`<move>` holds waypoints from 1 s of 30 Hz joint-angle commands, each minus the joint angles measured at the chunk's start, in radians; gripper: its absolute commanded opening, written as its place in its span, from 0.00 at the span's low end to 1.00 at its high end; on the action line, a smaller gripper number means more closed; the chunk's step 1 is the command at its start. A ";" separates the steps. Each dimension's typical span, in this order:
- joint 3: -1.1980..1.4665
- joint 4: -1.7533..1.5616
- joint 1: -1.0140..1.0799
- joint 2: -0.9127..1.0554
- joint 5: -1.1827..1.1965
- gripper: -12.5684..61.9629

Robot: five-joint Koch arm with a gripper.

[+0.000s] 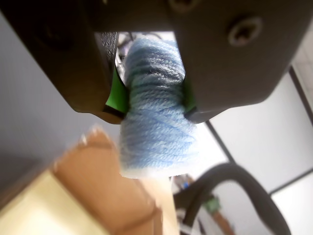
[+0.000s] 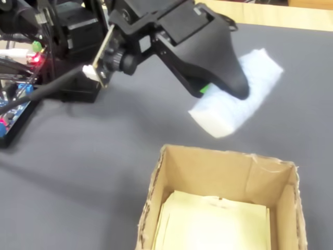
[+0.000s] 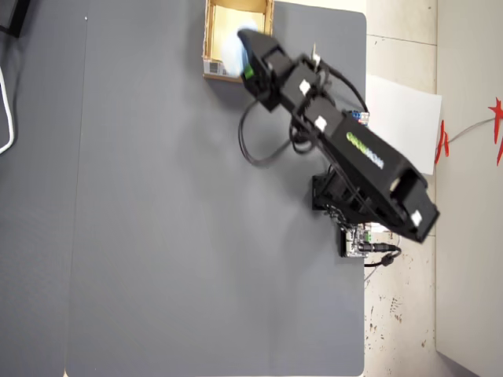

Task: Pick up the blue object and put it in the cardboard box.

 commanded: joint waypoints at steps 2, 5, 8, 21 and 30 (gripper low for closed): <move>-0.115 -0.031 0.051 -0.040 0.011 0.09; -0.137 0.048 0.057 -0.100 0.091 0.42; -0.133 0.049 0.057 -0.109 0.133 0.53; -0.037 -0.031 -0.031 -0.005 0.425 0.62; 0.117 -0.071 -0.313 0.198 0.515 0.62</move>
